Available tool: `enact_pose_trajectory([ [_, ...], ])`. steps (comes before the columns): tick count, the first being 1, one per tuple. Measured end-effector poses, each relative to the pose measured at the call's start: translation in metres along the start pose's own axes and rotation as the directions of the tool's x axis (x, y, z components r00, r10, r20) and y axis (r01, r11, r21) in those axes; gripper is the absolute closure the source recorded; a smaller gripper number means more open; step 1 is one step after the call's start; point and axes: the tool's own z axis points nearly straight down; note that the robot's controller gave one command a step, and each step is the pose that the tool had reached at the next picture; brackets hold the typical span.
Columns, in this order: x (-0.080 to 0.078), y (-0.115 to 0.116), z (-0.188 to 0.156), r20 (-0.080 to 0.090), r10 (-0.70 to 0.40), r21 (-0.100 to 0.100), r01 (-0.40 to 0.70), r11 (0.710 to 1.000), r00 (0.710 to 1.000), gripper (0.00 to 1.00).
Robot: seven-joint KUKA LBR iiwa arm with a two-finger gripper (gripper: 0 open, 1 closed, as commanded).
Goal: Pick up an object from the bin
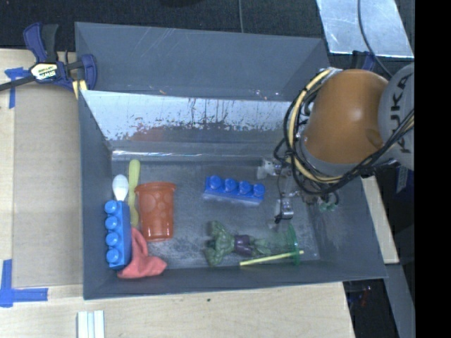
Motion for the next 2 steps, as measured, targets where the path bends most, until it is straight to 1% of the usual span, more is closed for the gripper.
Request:
enact_pose_trajectory([
  [1,-0.010,-0.001,0.046,0.004,-0.023,-0.004,0.023,1.000,1.000,0.00],
  [2,-0.027,-0.010,0.073,0.007,0.078,0.000,-0.078,0.997,0.997,0.00],
])
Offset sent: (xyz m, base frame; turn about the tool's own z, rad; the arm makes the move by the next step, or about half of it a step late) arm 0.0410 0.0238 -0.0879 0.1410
